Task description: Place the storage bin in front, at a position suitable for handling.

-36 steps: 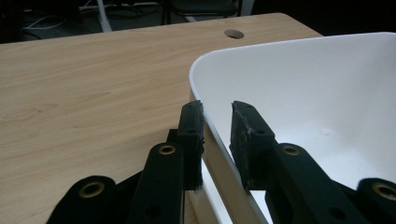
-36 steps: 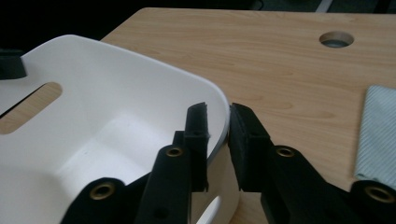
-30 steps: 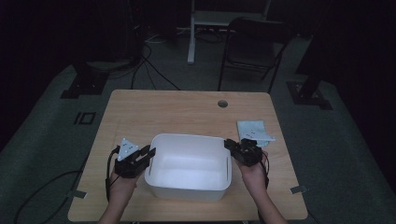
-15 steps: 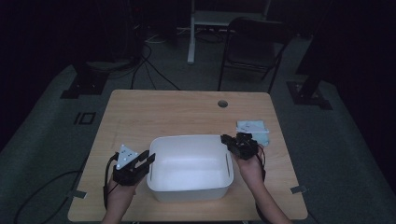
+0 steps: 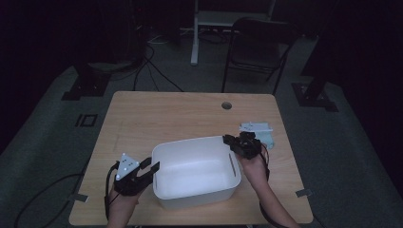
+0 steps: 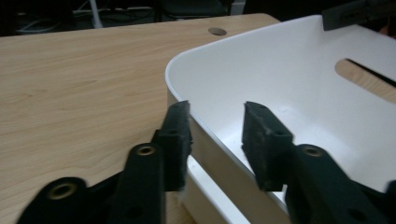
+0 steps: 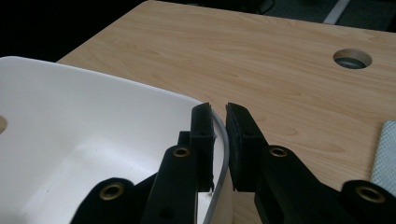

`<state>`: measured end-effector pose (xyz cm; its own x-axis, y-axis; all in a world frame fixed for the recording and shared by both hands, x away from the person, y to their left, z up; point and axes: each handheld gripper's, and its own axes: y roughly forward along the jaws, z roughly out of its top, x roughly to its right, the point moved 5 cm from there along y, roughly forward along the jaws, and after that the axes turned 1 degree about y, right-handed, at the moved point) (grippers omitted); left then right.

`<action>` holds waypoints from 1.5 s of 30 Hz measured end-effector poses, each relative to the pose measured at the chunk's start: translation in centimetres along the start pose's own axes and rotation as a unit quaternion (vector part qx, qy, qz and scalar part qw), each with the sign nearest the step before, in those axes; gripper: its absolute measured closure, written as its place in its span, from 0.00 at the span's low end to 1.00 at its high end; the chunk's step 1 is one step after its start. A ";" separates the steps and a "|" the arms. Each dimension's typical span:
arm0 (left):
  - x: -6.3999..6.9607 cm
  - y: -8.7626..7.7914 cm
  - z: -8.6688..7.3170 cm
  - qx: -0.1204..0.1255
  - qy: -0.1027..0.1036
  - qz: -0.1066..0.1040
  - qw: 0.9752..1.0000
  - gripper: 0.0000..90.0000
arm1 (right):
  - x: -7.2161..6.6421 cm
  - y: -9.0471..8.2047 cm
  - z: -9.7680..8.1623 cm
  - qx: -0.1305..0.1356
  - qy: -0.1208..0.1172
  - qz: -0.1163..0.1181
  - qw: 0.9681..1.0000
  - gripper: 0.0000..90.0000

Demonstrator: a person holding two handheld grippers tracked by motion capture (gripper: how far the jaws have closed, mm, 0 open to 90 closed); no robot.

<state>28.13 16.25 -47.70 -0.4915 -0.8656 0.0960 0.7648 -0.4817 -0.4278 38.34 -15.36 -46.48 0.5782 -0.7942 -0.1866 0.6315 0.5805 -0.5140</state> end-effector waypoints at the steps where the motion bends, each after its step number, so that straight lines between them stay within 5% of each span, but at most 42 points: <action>1: -0.2 0.2 0.1 0.002 -0.001 -0.001 1.000 0.61 | 0.0 -0.7 0.1 0.008 0.011 0.010 1.000 0.80; 7: -1.6 1.6 1.5 0.003 0.001 -0.004 1.000 0.61 | -0.6 -2.6 -0.9 0.009 0.010 0.002 1.000 0.74; 14: -2.4 3.5 2.0 -0.035 0.012 -0.019 0.999 0.62 | -0.9 -3.4 -2.8 -0.002 0.031 0.014 0.999 0.72; 21: -2.2 4.0 1.7 -0.035 0.006 -0.019 0.999 0.79 | -1.1 -3.3 -3.3 -0.002 0.031 0.005 1.000 0.82; 30: -1.7 3.9 1.6 -0.033 0.018 0.017 0.999 0.85 | -0.8 -2.5 -2.4 -0.011 0.031 -0.013 0.999 0.87; 45: -1.1 2.7 0.9 -0.023 0.006 0.037 0.999 0.83 | 0.2 -0.4 -0.3 -0.029 0.018 -0.007 0.999 0.93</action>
<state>31.10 15.77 -48.17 -0.4400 -0.8965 0.0522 0.7789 -0.4099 -0.4746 38.04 -15.78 -46.56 0.5503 -0.8087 -0.2078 0.6077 0.5586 -0.5646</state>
